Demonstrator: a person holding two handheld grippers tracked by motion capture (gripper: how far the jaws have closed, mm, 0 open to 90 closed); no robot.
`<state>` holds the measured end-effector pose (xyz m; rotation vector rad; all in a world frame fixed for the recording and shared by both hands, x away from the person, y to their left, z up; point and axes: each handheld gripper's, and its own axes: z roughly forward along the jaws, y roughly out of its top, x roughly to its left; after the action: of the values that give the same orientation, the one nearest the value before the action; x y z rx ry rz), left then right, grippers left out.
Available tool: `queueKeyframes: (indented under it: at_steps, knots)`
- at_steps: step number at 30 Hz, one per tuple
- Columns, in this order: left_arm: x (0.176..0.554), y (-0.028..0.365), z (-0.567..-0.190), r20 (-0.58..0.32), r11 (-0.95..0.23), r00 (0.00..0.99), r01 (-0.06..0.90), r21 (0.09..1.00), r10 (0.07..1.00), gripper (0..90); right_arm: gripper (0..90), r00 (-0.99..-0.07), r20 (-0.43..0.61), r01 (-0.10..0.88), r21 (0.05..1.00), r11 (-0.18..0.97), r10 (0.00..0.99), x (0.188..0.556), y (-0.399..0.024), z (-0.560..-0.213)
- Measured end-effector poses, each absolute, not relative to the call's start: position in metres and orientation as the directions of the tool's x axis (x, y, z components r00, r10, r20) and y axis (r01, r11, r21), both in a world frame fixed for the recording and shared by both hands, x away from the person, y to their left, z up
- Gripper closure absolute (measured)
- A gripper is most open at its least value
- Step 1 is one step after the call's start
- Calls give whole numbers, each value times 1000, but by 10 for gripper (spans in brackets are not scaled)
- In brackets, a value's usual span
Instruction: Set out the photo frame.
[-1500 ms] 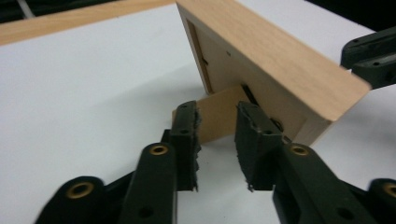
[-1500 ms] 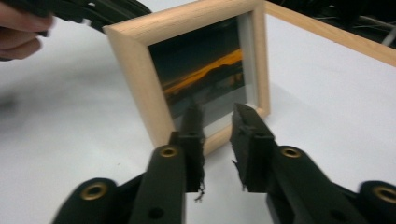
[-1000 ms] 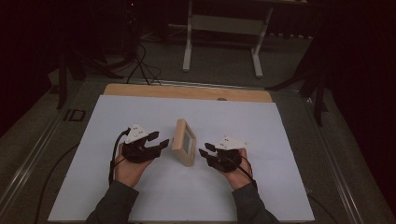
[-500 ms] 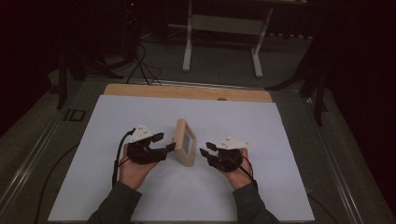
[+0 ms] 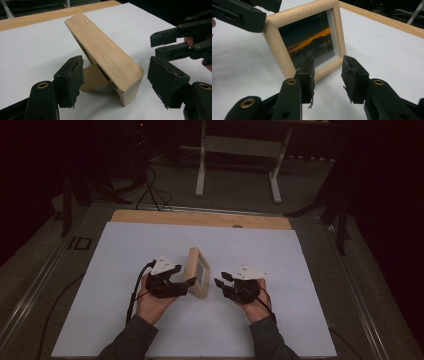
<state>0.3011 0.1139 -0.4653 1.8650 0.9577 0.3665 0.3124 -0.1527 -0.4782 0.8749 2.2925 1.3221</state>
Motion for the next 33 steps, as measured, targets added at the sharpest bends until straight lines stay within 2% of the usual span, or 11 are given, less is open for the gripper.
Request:
queueKeyframes:
  at_steps: [14, 27, 33]
  knots:
    - [311, 99, -479, -146, -254, 642, 489, 835, 753, 309, 574, -740, 7, 338, 868, 363, 673, 313, -154, -477]
    - [313, 93, -483, -155, -250, 635, 501, 829, 757, 401, 559, -737, 9, 338, 871, 357, 676, 313, -156, -476]
    - [312, 93, -482, -152, -253, 631, 503, 826, 761, 411, 552, -738, 10, 337, 872, 355, 675, 313, -157, -475]
